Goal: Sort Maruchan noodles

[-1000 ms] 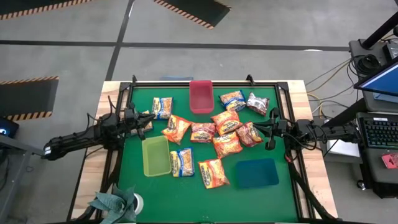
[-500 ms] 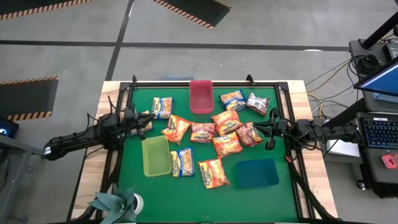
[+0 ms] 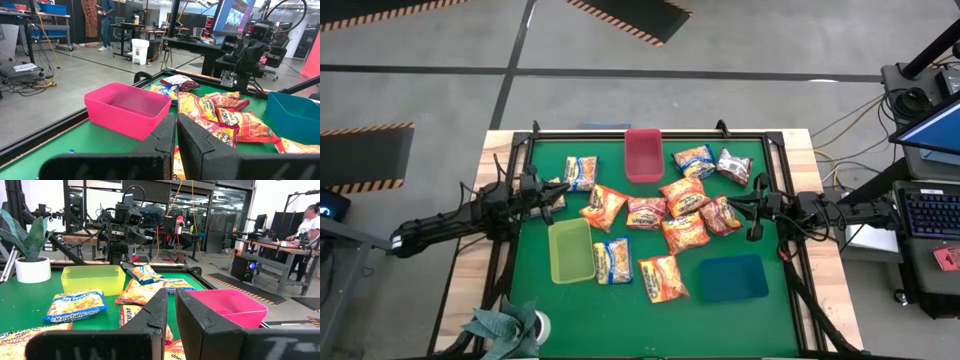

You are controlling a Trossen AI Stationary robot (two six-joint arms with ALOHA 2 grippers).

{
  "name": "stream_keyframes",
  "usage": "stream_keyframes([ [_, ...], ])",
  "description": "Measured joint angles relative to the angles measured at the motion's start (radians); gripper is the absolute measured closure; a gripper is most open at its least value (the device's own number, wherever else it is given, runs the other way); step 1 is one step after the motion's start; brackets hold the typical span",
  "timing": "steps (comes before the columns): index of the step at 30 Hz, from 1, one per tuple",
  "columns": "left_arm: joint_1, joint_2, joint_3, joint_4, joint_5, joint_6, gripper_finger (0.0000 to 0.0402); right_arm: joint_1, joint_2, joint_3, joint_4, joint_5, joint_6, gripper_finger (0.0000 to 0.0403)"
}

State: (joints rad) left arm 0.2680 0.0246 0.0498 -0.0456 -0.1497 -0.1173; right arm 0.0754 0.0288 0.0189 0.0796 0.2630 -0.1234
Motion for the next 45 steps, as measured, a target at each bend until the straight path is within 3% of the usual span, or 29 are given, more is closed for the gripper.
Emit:
stream_keyframes([
  [4, 0.000, 0.000, 0.000, 0.011, 0.004, -0.079, 0.0400, 0.000, 0.000, 0.000, 0.002, 0.000, -0.006, 0.0374],
  [8, 0.000, 0.000, 0.000, 0.056, 0.057, -0.477, 0.0400, 0.000, 0.000, 0.000, 0.005, 0.000, 0.129, 0.0374],
  [10, 0.000, 0.000, -0.001, 0.113, 0.057, -0.558, 0.0400, 0.000, 0.000, 0.000, 0.005, 0.000, 0.265, 0.0374],
  [15, -0.004, 0.000, -0.001, 0.292, 0.063, -0.582, 0.0400, 0.000, 0.000, 0.000, 0.008, 0.001, 0.464, 0.0374],
  [27, -0.010, 0.038, -0.001, 0.722, 0.110, -0.546, 0.0400, 0.000, 0.000, 0.000, 0.050, 0.025, 0.427, 0.0374],
  [32, -0.010, 0.073, 0.002, 0.770, 0.109, -0.542, 0.0400, 0.000, 0.000, 0.000, 0.204, 0.126, 0.359, 0.0374],
  [36, -0.010, 0.111, 0.026, 0.771, 0.109, -0.528, 0.0400, 0.000, 0.000, 0.001, 0.332, 0.131, 0.368, 0.0374],
  [45, -0.010, 0.257, 0.134, 0.771, 0.116, -0.424, 0.0400, 0.000, 0.019, 0.067, 0.377, 0.131, 0.349, 0.0374],
])
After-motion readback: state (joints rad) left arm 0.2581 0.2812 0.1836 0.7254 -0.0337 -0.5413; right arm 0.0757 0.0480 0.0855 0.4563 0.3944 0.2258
